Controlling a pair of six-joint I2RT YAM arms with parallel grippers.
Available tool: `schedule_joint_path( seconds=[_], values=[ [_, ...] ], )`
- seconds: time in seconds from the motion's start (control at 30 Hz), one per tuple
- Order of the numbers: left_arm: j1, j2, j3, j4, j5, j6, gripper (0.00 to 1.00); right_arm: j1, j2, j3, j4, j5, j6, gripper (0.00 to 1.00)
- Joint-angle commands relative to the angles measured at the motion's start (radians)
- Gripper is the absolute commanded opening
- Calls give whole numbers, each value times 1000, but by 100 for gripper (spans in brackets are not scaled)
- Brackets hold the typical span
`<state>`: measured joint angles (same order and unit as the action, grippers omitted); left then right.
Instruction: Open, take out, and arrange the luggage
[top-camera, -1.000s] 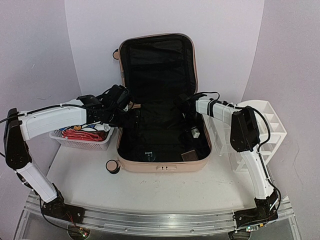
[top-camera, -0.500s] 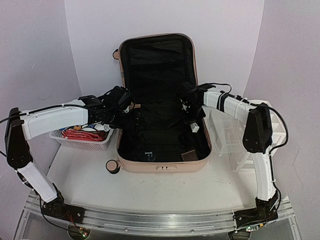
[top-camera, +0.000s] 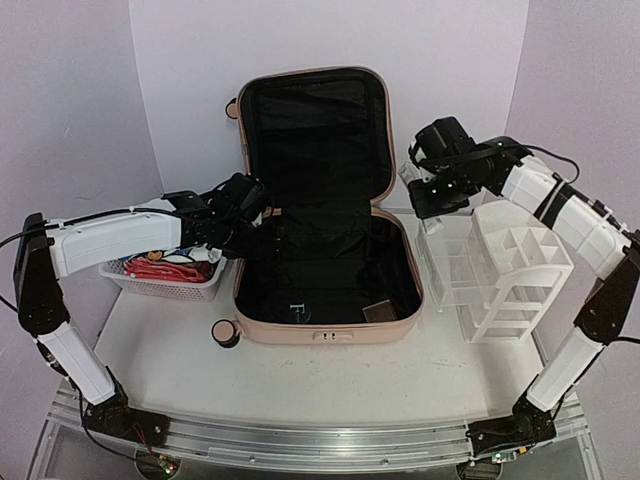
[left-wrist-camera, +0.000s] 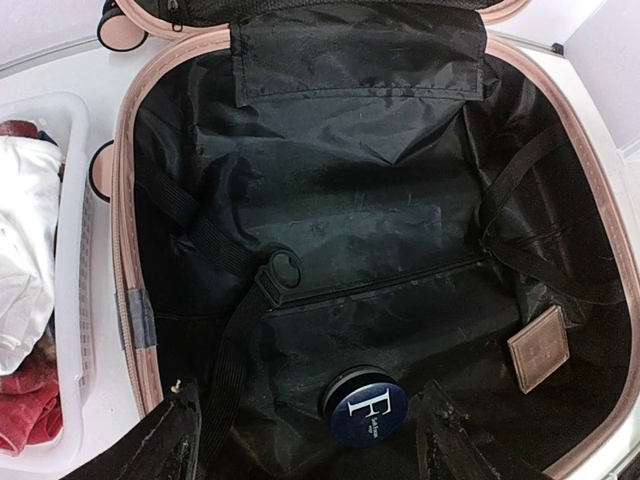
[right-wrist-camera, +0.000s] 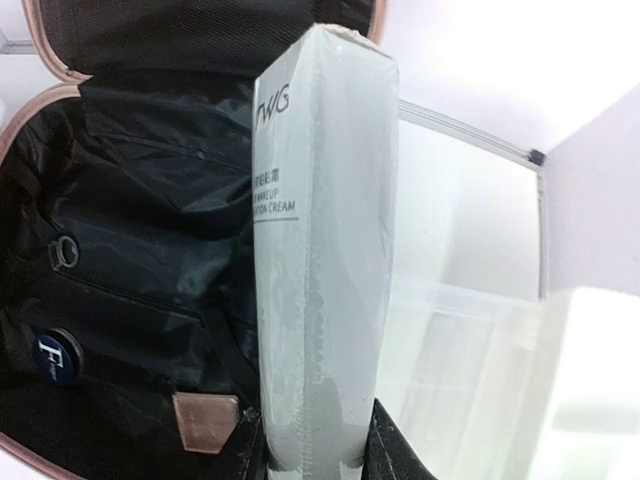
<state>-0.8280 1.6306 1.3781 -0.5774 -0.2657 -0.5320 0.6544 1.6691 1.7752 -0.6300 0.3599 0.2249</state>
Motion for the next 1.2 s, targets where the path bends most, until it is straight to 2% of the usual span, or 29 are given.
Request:
schedule_joint_path(
  seconds=[0.0, 0.2, 0.47, 0.6, 0.7, 0.87, 1.03, 1.17],
  values=[
    [4, 12, 56, 10, 10, -11, 75, -4, -122, -120, -25, 113, -3, 28],
    [4, 12, 55, 11, 15, -16, 75, -70, -226, -308, -32, 130, 18, 27],
    [4, 19, 58, 10, 29, -23, 74, -131, -207, -401, -34, 77, 38, 27],
    [3, 14, 55, 10, 29, -22, 74, -137, -168, -405, -34, 51, 43, 31],
    [4, 7, 48, 9, 24, -18, 74, -137, -147, -397, -36, 26, 43, 45],
    [4, -5, 40, 6, 14, -11, 74, -137, -159, -354, -62, 22, 42, 56],
    [4, -21, 35, 1, 17, -1, 74, -137, -177, -272, -98, -51, 19, 54],
    [4, -34, 26, -9, 23, 23, 74, -127, -163, -196, -125, -255, -42, 52]
  ],
)
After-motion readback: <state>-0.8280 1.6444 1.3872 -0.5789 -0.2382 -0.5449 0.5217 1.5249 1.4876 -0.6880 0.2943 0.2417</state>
